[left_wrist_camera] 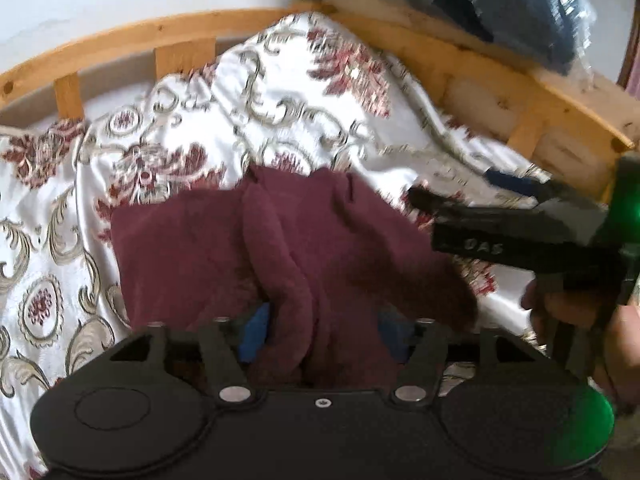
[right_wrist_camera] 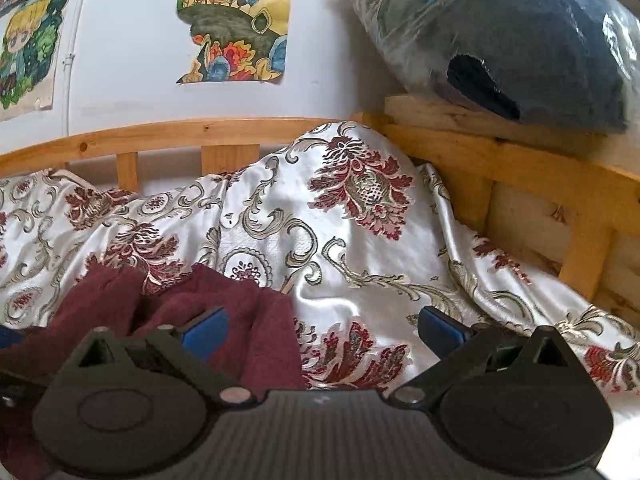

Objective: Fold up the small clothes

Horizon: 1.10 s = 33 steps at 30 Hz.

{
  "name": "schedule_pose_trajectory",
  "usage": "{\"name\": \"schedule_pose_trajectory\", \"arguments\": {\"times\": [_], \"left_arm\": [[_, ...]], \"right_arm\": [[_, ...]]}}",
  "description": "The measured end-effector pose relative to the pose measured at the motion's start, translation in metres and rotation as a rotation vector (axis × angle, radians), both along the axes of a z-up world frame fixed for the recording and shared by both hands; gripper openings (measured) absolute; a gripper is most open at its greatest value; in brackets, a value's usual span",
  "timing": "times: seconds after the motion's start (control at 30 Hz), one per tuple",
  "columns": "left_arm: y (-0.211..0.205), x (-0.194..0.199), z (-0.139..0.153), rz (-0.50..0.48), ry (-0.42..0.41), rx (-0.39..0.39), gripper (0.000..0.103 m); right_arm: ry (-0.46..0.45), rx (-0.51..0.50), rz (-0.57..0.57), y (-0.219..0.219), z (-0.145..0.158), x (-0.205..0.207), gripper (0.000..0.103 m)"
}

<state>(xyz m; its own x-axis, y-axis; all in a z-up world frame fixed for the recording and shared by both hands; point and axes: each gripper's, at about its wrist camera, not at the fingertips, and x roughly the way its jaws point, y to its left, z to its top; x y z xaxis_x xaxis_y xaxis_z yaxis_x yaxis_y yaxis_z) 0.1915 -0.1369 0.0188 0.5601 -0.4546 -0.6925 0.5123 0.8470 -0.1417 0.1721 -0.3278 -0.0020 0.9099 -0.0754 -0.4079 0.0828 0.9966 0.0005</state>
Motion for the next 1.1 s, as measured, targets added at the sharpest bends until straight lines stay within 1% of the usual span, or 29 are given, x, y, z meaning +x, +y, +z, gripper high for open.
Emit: {"name": "schedule_pose_trajectory", "arguments": {"times": [0.03,0.07,0.1,0.17,0.2,0.27,0.4,0.5,0.57,0.63,0.67,0.77,0.8,0.83,0.87,0.9,0.93,0.97,1.03,1.07,1.1], "left_arm": [[0.003,-0.003,0.005,-0.005,-0.014,-0.017,0.082],[0.007,-0.007,0.010,-0.013,-0.036,-0.043,0.086],[0.011,-0.011,0.014,-0.013,-0.058,-0.058,0.092],[0.018,-0.020,0.020,-0.007,-0.106,-0.053,0.097],[0.020,-0.023,0.020,-0.009,-0.123,-0.034,0.097],[0.024,-0.027,0.014,0.011,-0.142,0.033,0.097],[0.031,-0.031,-0.006,0.033,-0.129,0.118,0.097],[0.031,-0.039,-0.021,0.016,-0.136,0.184,0.097],[0.027,-0.043,-0.031,0.016,-0.155,0.260,0.096],[0.021,-0.043,-0.040,0.031,-0.158,0.337,0.086],[0.019,-0.043,-0.043,0.036,-0.158,0.358,0.083],[0.016,-0.046,-0.048,0.032,-0.168,0.382,0.075],[0.015,-0.048,-0.049,0.029,-0.177,0.388,0.070],[0.013,-0.050,-0.050,0.024,-0.184,0.398,0.067],[0.011,-0.051,-0.050,0.019,-0.194,0.410,0.060],[0.009,-0.053,-0.052,0.020,-0.206,0.429,0.053],[0.008,-0.054,-0.053,0.023,-0.216,0.443,0.051],[0.008,-0.055,-0.054,0.026,-0.223,0.454,0.047],[0.010,-0.056,-0.053,0.029,-0.225,0.446,0.042],[0.011,-0.056,-0.052,0.030,-0.225,0.435,0.039],[0.013,-0.056,-0.051,0.030,-0.223,0.425,0.037]], "right_arm": [[-0.001,0.019,0.006,-0.002,0.000,0.000,0.103],[-0.004,0.044,0.013,-0.003,0.001,0.000,0.103],[-0.005,0.074,0.021,-0.005,0.001,0.000,0.103],[-0.003,0.135,0.032,-0.008,0.000,0.001,0.103],[-0.003,0.158,0.037,-0.008,0.000,0.000,0.103],[-0.003,0.224,0.082,-0.008,-0.002,-0.001,0.103],[0.009,0.331,0.217,0.001,-0.003,0.001,0.103],[0.040,0.412,0.324,0.011,-0.005,0.006,0.103],[0.091,0.442,0.384,0.020,-0.007,0.013,0.103],[0.140,0.468,0.418,0.029,-0.012,0.023,0.103],[0.154,0.489,0.429,0.032,-0.015,0.028,0.103],[0.195,0.568,0.447,0.037,-0.022,0.049,0.103],[0.201,0.591,0.442,0.038,-0.023,0.054,0.103],[0.212,0.612,0.433,0.038,-0.025,0.060,0.103],[0.221,0.620,0.425,0.038,-0.027,0.065,0.103],[0.228,0.623,0.415,0.039,-0.028,0.069,0.100],[0.234,0.617,0.409,0.040,-0.030,0.071,0.095],[0.244,0.605,0.406,0.041,-0.032,0.072,0.092],[0.267,0.573,0.390,0.043,-0.037,0.073,0.077],[0.272,0.564,0.386,0.042,-0.038,0.072,0.074],[0.276,0.557,0.384,0.043,-0.039,0.071,0.066]]}}
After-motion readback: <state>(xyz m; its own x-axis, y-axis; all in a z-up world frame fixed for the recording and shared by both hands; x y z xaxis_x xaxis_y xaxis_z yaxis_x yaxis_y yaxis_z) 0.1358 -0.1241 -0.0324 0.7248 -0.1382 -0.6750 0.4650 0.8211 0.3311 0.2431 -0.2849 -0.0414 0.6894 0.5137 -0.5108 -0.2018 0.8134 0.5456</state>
